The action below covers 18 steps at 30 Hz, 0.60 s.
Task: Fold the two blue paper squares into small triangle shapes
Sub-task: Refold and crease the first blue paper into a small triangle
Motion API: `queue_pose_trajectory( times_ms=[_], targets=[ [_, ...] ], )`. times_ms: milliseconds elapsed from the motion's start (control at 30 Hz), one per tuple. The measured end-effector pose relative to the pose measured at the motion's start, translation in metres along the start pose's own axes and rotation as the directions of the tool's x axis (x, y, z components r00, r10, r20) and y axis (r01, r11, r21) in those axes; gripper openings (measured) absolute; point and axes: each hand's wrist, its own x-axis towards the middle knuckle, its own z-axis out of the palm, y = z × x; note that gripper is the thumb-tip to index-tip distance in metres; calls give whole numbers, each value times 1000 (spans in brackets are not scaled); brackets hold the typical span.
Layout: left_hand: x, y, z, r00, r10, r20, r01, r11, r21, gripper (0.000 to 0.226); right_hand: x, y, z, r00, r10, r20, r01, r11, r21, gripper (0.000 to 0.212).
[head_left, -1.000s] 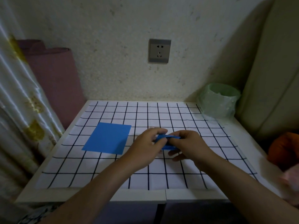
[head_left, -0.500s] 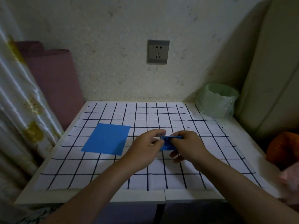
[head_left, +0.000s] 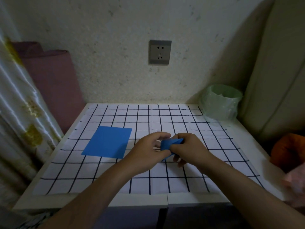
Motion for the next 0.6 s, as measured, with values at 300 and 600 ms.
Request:
queue_pose_trajectory(
  times_ms=[300,600],
  targets=[
    [-1,4,0,999,-32,-19,31,999,-30,45,0,-1,-3,998,51,28,-52,998,28,11],
    [1,11,-7,990,-102,-100,66,947,-314,41,-1,-5,-23,948,56,314,-228,806,546,38]
  ],
)
